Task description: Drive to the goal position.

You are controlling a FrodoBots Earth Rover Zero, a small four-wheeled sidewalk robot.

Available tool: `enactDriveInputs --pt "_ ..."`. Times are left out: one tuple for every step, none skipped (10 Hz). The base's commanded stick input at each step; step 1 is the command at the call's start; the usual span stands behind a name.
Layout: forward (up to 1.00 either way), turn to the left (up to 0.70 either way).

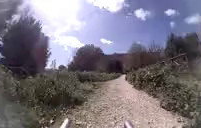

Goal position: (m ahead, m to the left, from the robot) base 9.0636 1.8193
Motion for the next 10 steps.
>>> enactDriveInputs --pt "0.85 -0.34" --pt "0.85 -0.14" --pt "0.85 0.0" --pt "0.85 0.0" --pt "0.85 -0.08" --pt "0.85 -0.28" --pt "0.85 0.0" --pt "0.85 0.0" --pt "0.85 0.0" --pt "0.85 0.0"
